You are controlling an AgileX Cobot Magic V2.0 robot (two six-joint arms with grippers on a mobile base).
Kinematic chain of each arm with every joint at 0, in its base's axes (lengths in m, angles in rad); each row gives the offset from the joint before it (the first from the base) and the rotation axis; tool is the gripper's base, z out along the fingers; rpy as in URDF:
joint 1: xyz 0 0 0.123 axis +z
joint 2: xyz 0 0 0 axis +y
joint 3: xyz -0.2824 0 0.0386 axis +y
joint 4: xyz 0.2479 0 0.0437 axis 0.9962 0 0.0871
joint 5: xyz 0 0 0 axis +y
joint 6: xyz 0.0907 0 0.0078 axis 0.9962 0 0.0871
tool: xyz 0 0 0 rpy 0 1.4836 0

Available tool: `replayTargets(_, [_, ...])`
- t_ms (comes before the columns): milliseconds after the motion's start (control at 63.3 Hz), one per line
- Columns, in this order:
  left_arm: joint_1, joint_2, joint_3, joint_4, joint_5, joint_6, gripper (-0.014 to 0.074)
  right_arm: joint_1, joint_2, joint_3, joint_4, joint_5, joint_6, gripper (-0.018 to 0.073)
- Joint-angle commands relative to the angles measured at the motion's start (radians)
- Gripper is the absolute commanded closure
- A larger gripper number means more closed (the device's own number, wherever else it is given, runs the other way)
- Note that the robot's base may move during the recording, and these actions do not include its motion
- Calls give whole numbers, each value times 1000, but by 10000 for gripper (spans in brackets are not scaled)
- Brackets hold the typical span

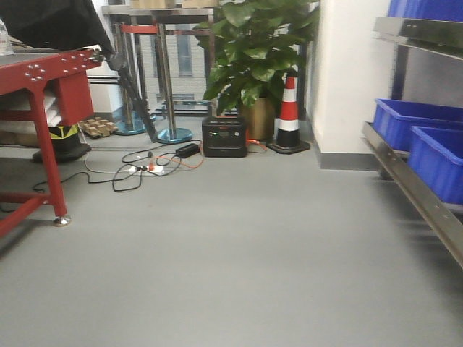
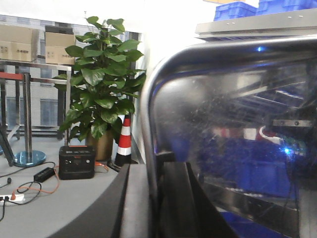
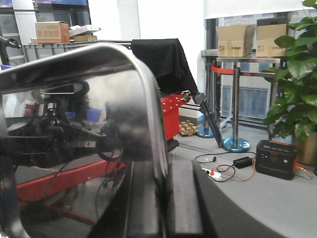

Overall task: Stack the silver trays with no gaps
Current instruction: 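Drive the base to the other shelf while holding the tray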

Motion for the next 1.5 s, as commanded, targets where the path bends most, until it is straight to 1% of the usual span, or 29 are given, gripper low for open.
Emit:
replayTargets(0, [-20,2,-4,8,0,18,613,19,8,-5,-3,-502,12,638])
replayTargets(1486, [-20,2,-4,8,0,18,613,19,12,-5,-3,-512,12,638])
